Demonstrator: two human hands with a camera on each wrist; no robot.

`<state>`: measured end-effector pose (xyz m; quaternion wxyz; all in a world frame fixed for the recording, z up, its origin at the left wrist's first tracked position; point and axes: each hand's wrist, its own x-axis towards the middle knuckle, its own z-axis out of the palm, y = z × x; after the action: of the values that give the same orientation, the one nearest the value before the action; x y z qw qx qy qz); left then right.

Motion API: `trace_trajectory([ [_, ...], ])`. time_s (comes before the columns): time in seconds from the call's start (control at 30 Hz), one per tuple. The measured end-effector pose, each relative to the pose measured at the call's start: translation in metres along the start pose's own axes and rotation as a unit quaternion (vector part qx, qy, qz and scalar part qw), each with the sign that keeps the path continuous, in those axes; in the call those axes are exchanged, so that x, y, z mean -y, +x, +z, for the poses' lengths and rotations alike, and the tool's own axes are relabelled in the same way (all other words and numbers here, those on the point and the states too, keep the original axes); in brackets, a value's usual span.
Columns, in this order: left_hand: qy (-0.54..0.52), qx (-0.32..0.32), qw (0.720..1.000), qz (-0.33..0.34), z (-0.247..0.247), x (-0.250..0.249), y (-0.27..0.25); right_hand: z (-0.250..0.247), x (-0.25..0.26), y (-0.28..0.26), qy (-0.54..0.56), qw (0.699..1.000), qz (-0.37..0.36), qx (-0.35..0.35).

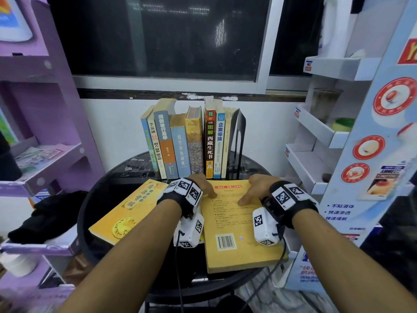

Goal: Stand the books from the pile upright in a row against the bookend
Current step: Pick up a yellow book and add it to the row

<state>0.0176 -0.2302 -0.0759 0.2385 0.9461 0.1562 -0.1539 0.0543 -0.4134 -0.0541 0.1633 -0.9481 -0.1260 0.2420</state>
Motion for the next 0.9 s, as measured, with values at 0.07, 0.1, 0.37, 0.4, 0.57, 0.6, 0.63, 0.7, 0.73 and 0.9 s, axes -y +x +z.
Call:
trace_trajectory([
  [0.07,-0.01,-0.016,1.0,0.003,-0.001,0.0,0.001,0.002,0.0,0.001,-0.005,1.0,0.007,-0.016],
  [0.1,-0.019,-0.024,1.0,0.007,-0.001,0.0,0.002,0.002,0.001,0.001,-0.009,1.0,0.009,-0.018],
  [0.37,-0.169,-0.028,0.984,0.041,-0.012,-0.006,0.001,-0.005,0.001,0.01,0.056,0.998,-0.002,-0.003],
  [0.4,-0.195,-0.03,0.979,0.047,-0.013,-0.006,0.0,-0.006,0.002,0.01,0.065,0.998,0.001,-0.011],
  [0.57,-0.323,-0.023,0.941,0.096,-0.019,-0.002,0.0,-0.017,0.003,0.008,0.109,0.992,-0.012,-0.055],
  [0.6,-0.347,-0.025,0.932,0.101,-0.021,-0.001,0.0,-0.02,0.004,0.006,0.122,0.99,-0.011,-0.067],
  [0.63,-0.373,-0.025,0.921,0.107,-0.023,-0.001,-0.001,-0.024,0.004,0.005,0.139,0.987,-0.013,-0.079],
  [0.7,-0.423,-0.023,0.898,0.12,-0.027,0.0,-0.002,-0.033,0.005,0.001,0.171,0.98,-0.024,-0.098],
  [0.73,-0.446,-0.022,0.886,0.124,-0.029,0.0,-0.002,-0.037,0.006,-0.002,0.186,0.976,-0.027,-0.108],
  [0.9,-0.542,-0.023,0.828,0.138,-0.042,-0.001,-0.002,-0.06,0.013,-0.02,0.204,0.963,-0.076,-0.158],
])
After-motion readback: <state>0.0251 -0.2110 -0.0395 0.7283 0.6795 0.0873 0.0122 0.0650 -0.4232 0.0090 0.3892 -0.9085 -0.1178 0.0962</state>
